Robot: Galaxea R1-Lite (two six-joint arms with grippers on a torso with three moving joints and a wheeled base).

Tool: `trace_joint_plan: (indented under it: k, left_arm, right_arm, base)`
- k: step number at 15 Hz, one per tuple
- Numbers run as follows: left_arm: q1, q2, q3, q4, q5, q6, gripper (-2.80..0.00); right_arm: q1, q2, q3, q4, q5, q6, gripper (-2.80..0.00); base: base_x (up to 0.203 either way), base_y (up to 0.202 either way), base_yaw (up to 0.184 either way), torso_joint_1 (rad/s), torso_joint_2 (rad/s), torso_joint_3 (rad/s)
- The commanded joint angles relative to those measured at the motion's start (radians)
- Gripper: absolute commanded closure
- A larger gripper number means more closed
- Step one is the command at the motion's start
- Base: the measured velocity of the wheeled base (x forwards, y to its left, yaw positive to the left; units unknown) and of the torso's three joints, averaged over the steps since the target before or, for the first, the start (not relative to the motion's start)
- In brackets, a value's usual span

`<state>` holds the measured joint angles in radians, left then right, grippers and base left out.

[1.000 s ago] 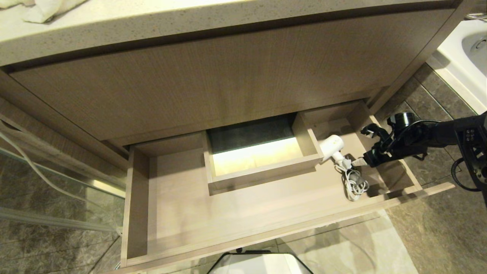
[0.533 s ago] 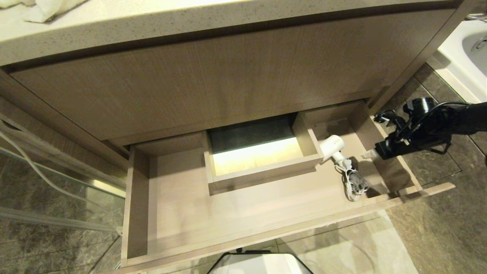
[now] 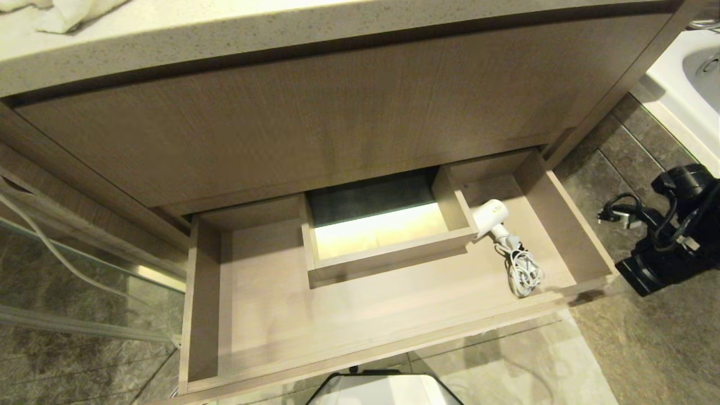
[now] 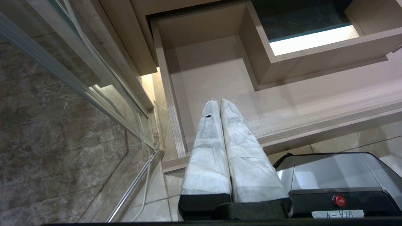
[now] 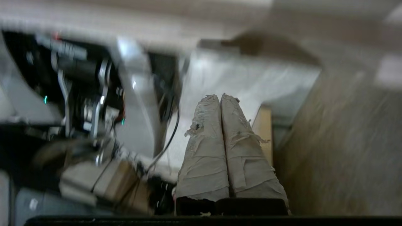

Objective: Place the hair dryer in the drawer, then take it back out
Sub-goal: Close the drawer

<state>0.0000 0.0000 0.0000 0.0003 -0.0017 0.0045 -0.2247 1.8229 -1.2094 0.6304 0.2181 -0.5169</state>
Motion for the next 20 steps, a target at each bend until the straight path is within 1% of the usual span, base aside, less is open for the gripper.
trace_joint_plan:
  k: [1,2,5,7,10,12,14,15,18,19,20]
  left_arm:
    - [0.0,0.0,0.0,0.0,0.0,0.0,0.0]
    - [0.0,0.0,0.0,0.0,0.0,0.0,0.0]
    - [0.0,0.0,0.0,0.0,0.0,0.0,0.0]
    - [0.0,-0.001,0.0,0.0,0.0,0.0,0.0]
    - [0.0,0.0,0.0,0.0,0.0,0.0,0.0]
    - [0.0,0.0,0.0,0.0,0.0,0.0,0.0]
    - [0.0,-0.001,0.0,0.0,0.0,0.0,0.0]
    - [0.0,-0.002,0.0,0.0,0.0,0.0,0.0]
    - [0.0,0.0,0.0,0.0,0.0,0.0,0.0]
    - [0.0,-0.001,0.0,0.0,0.0,0.0,0.0]
    - [0.0,0.0,0.0,0.0,0.0,0.0,0.0]
  right_arm:
    - [-0.002,-0.06,0.095,0.006,-0.047,-0.008,0.0]
    - [-0.001,-0.057,0.124,0.001,-0.067,-0.009,0.0]
    - [0.001,0.004,0.145,-0.012,-0.076,-0.024,0.0]
    - [0.001,0.066,0.133,-0.032,-0.089,-0.067,0.0]
    - [0.005,0.173,0.111,-0.112,-0.119,-0.144,0.0]
    - [0.009,0.231,0.072,-0.155,-0.122,-0.171,0.0]
    - [0.013,0.278,0.014,-0.185,-0.121,-0.171,0.0]
    - [0.012,0.287,-0.005,-0.225,-0.116,-0.169,0.0]
    - [0.008,0.236,-0.019,-0.289,-0.079,-0.166,0.0]
    - [0.004,0.201,-0.021,-0.364,-0.051,-0.157,0.0]
    - [0.004,0.186,-0.02,-0.497,-0.019,-0.104,0.0]
  base:
    - [0.0,0.0,0.0,0.0,0.0,0.0]
    - [0.0,0.0,0.0,0.0,0.0,0.0]
    - [0.0,0.0,0.0,0.0,0.0,0.0]
    - [0.0,0.0,0.0,0.0,0.0,0.0]
    - [0.0,0.0,0.0,0.0,0.0,0.0]
    - [0.0,0.0,0.0,0.0,0.0,0.0]
    - [0.0,0.0,0.0,0.0,0.0,0.0]
    - [0.0,0.0,0.0,0.0,0.0,0.0]
    - [0.0,0.0,0.0,0.0,0.0,0.0]
    - [0.0,0.0,0.0,0.0,0.0,0.0]
    - [0.0,0.0,0.0,0.0,0.0,0.0]
